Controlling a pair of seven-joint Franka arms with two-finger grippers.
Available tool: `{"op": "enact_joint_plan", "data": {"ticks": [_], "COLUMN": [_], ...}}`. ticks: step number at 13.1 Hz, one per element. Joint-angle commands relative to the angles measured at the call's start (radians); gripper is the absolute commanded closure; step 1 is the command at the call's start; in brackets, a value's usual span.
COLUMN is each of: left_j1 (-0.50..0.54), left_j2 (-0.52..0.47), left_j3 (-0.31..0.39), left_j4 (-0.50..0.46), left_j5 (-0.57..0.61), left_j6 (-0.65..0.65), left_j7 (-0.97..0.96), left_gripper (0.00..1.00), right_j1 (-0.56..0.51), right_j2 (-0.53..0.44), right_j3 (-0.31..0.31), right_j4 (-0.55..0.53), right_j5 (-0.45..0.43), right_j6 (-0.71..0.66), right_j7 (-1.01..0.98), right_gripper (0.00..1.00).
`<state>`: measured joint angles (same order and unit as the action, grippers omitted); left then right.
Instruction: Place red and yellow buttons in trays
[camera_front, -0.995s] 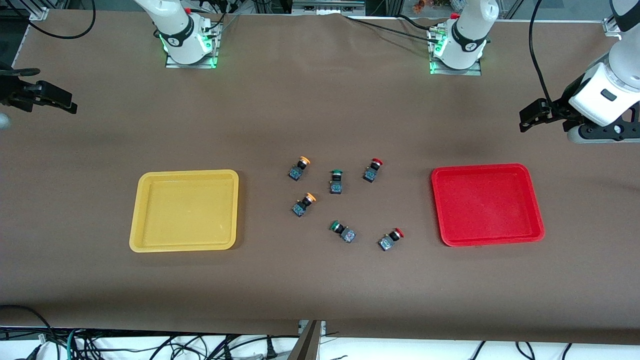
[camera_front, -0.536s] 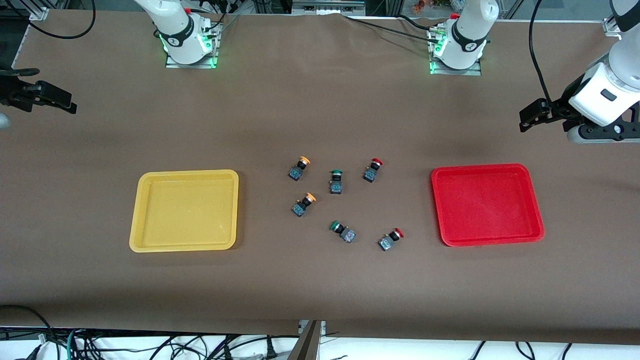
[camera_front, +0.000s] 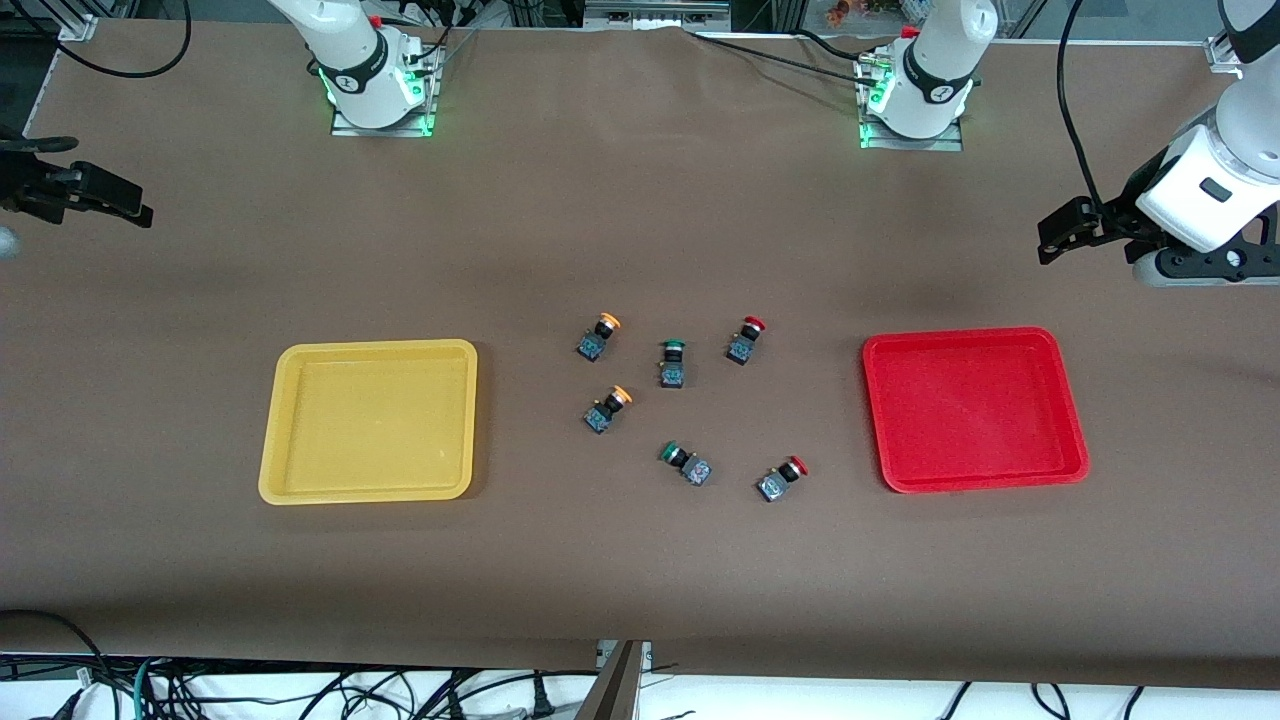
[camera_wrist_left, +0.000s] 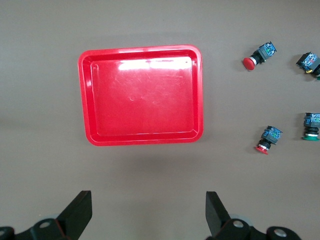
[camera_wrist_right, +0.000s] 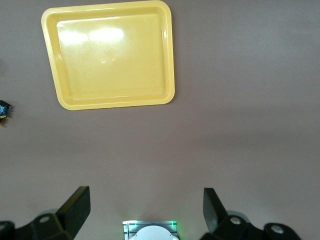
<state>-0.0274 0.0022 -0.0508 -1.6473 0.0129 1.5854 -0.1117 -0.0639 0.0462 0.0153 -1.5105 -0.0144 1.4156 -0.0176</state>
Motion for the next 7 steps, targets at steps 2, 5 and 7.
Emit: {"op": "enact_joint_plan", "data": {"ticks": [2,5,7], "left_j1": [-0.028,-0.031,-0.039], "left_j2": [0.005,0.016,0.077], "left_j3": [-0.004,-0.014,-0.027], "left_j4": [-0.009,-0.009,-0.008], "left_j5": [-0.011,-0.013,-0.027], "left_j6": [-0.019,-0.074,-0.084], "left_j7": [0.045,0.126,0.226], "left_gripper": [0.00,0.00,0.00], "right_j1": [-0.011,-0.010,-0.010], "right_j2": [0.009,0.009,0.009], "right_j3": [0.005,0.006,0.006], "right_j4": [0.021,0.021,0.021], "right_j5": [-0.002,-0.002,-0.002], "right_j6": [-0.003,-0.001,-0.001], "right_j7": [-0.013,-0.018,-0.016], "right_gripper": [0.00,0.00,0.00]}}
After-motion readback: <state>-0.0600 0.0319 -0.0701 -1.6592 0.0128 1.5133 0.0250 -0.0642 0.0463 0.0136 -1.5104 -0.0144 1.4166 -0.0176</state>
